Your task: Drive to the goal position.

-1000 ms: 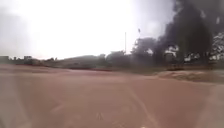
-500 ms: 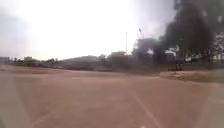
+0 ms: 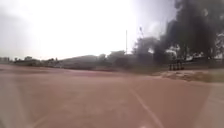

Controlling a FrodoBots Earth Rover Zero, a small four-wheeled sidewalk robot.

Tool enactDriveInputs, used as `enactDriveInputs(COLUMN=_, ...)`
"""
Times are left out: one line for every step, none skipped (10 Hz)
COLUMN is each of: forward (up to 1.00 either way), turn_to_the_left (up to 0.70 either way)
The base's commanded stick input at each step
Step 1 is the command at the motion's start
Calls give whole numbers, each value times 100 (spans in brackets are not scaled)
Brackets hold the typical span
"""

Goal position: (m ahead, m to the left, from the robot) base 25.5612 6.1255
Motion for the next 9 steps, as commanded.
enactDriveInputs(forward=70, turn_to_the_left=0)
enactDriveInputs(forward=70, turn_to_the_left=0)
enactDriveInputs(forward=70, turn_to_the_left=0)
enactDriveInputs(forward=70, turn_to_the_left=0)
enactDriveInputs(forward=70, turn_to_the_left=0)
enactDriveInputs(forward=70, turn_to_the_left=0)
enactDriveInputs(forward=70, turn_to_the_left=0)
enactDriveInputs(forward=70, turn_to_the_left=0)
enactDriveInputs(forward=70, turn_to_the_left=0)
